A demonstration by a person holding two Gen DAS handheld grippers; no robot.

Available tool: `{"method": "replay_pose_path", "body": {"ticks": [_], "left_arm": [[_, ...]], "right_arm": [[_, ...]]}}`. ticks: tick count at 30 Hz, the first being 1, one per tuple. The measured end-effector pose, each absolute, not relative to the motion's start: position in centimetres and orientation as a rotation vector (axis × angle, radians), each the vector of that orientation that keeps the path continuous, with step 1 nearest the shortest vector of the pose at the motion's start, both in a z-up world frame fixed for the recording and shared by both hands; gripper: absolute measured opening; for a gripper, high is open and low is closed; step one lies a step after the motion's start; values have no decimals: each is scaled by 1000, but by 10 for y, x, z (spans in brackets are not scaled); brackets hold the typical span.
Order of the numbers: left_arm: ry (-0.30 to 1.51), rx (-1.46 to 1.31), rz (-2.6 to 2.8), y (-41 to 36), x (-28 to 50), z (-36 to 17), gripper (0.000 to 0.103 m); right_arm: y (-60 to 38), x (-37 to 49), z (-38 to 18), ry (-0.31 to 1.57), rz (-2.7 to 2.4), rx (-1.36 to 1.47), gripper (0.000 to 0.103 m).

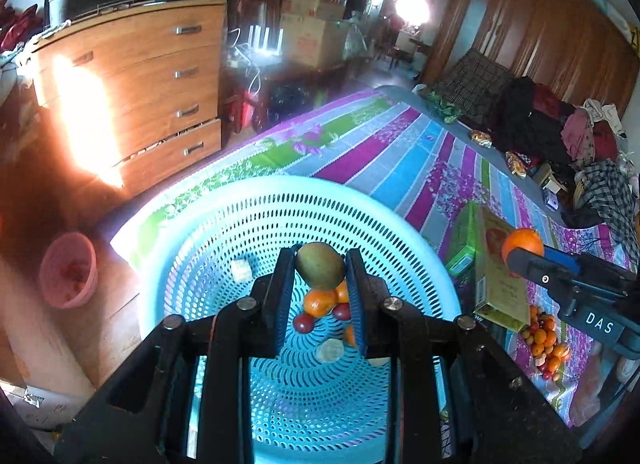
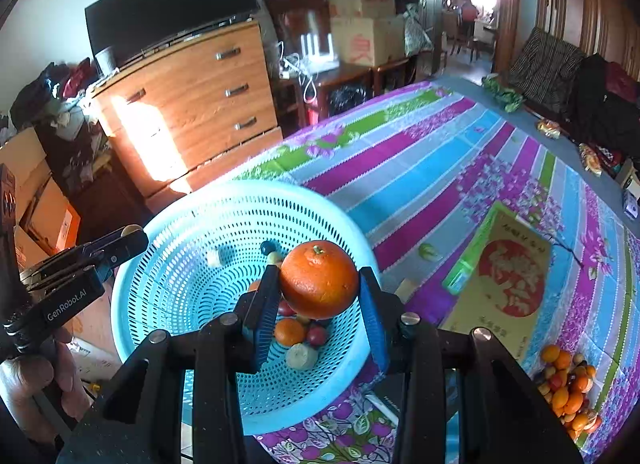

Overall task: Organize fruits
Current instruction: 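Lower both tools into the basket and open them to drop the fruits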

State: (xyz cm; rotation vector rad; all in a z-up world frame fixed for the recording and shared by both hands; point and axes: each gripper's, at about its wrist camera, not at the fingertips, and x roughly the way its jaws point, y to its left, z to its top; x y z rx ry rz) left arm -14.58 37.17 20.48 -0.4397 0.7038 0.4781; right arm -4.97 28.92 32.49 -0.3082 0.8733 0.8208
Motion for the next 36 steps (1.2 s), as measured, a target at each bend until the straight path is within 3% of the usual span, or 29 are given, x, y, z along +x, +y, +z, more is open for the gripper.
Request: {"method": "replay_pose_path", "body": {"ticks": [36], "left_arm": [[880, -508, 453, 395, -145, 158, 26]], "right_arm": [[323, -45, 265, 1066, 837, -402, 43]]}}
